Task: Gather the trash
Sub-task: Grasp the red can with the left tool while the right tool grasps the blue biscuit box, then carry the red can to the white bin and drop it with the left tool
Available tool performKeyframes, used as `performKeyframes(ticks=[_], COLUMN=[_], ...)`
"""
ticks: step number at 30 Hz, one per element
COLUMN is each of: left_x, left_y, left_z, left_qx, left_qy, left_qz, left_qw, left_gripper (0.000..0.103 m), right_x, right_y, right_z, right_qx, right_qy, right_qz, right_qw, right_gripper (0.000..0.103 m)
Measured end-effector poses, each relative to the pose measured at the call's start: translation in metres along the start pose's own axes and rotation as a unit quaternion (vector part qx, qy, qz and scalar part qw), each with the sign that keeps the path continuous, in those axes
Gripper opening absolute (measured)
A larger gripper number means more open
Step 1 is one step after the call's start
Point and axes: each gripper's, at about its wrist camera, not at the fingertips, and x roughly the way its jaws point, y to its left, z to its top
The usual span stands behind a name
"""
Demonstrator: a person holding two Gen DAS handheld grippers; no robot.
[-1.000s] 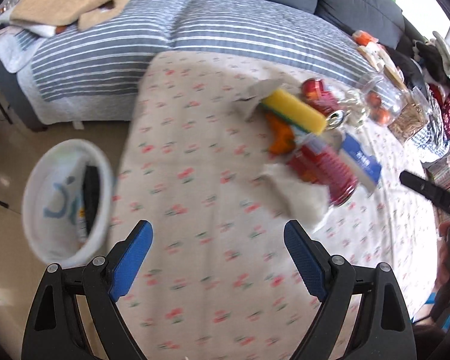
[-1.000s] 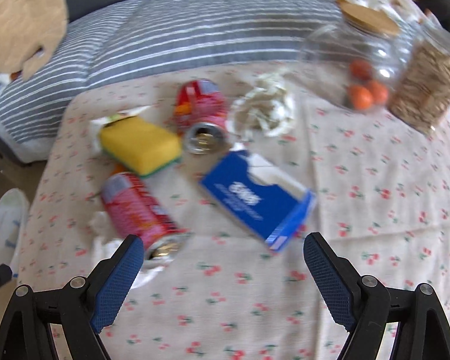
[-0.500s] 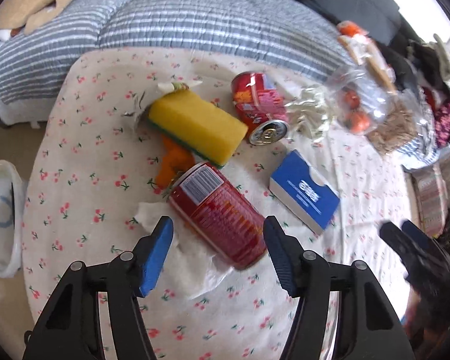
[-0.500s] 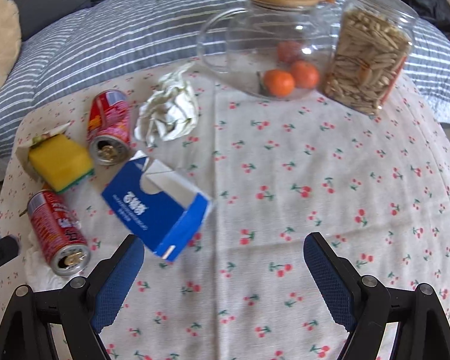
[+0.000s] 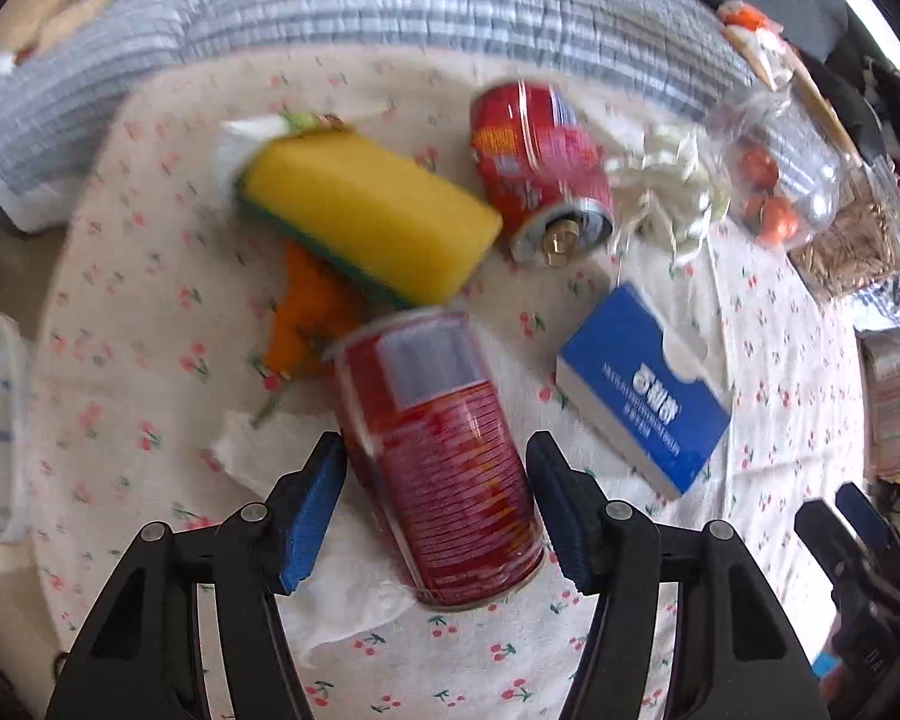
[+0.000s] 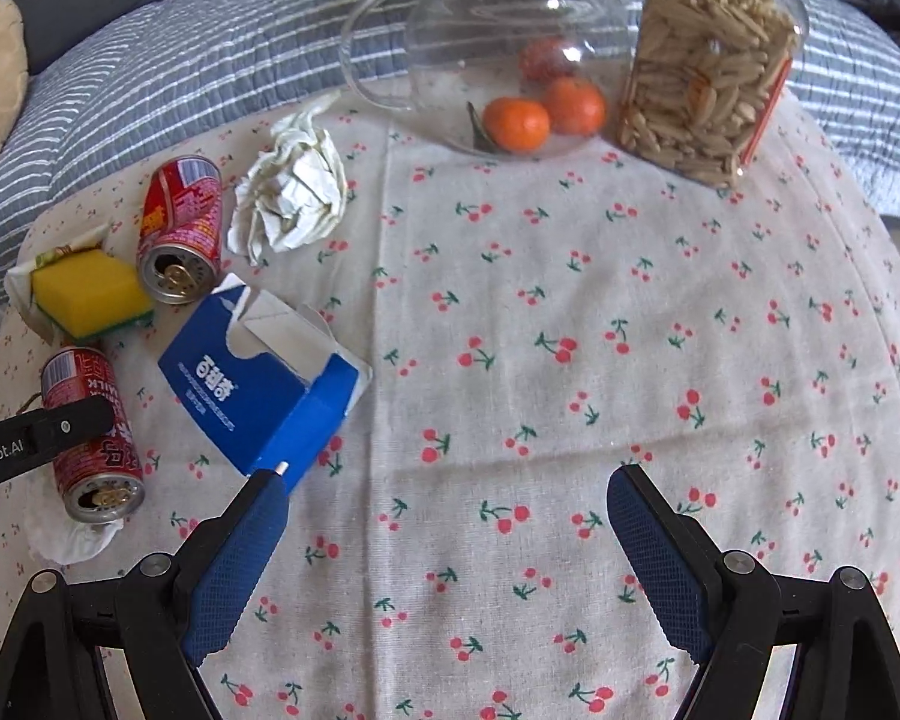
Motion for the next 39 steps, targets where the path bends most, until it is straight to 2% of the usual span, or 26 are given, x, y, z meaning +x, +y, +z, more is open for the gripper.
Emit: performKeyframes(ticks=[3, 9, 13, 16, 22, 24, 26, 29, 33, 35, 39], left_x=[-0.001, -0.033, -0.064, -0.076, -0.09, -0.088, -0.093, -0.096, -0.092, -0.091, -0.097], left_y=[0.008, 0.014, 0.025, 0.04, 0.074, 0.084, 0.095, 0.108, 0.129, 0.139, 0.153], left_z=[-0.003, -0.018, -0.029, -0.038, -0.061, -0.063, -0.065, -0.068, -0.07, -0.069, -0.07], left_qx=[-0.002, 0.061, 0.092, 0.096, 0.109, 0.103, 0.105, 0.11, 0.086, 0.071, 0.053], left_qy=[-0.013, -0.059, -0.095, -0.113, -0.16, -0.151, -0.155, -0.16, -0.144, -0.138, -0.141], left_qz=[-0.03, -0.059, -0.077, -0.088, -0.083, -0.071, -0.081, -0.071, -0.075, -0.081, -0.081], left_qw=[0.9994, 0.9947, 0.9882, 0.9851, 0.9775, 0.9806, 0.979, 0.9785, 0.983, 0.9846, 0.9853], left_gripper=[0.058, 0.055, 0.055, 0.055, 0.055, 0.055, 0.055, 0.055, 0.055, 0.055, 0.055], right_x=[0.004, 0.014, 0.02, 0.027, 0.051, 0.059, 0.067, 0.079, 0.09, 0.087, 0.077], right_y=[-0.002, -0.002, 0.013, 0.027, 0.061, 0.072, 0.083, 0.099, 0.109, 0.11, 0.108], right_z=[0.0, 0.005, 0.009, 0.012, 0.02, 0.02, 0.019, 0.017, 0.011, 0.009, 0.003], right_qx=[0.005, 0.021, 0.002, -0.016, -0.068, -0.093, -0.122, -0.163, -0.195, -0.198, -0.189], right_qy=[0.004, 0.015, 0.01, 0.01, 0.007, 0.004, 0.002, 0.004, 0.011, 0.008, 0.013], right_qz=[-0.001, 0.012, 0.022, 0.029, 0.03, 0.021, 0.008, -0.014, -0.037, -0.032, -0.018], right_qw=[1.0, 1.0, 1.0, 0.999, 0.997, 0.995, 0.992, 0.986, 0.98, 0.98, 0.982], right_gripper=[0.09, 0.09, 0.09, 0.09, 0.09, 0.09, 0.09, 0.089, 0.078, 0.067, 0.059])
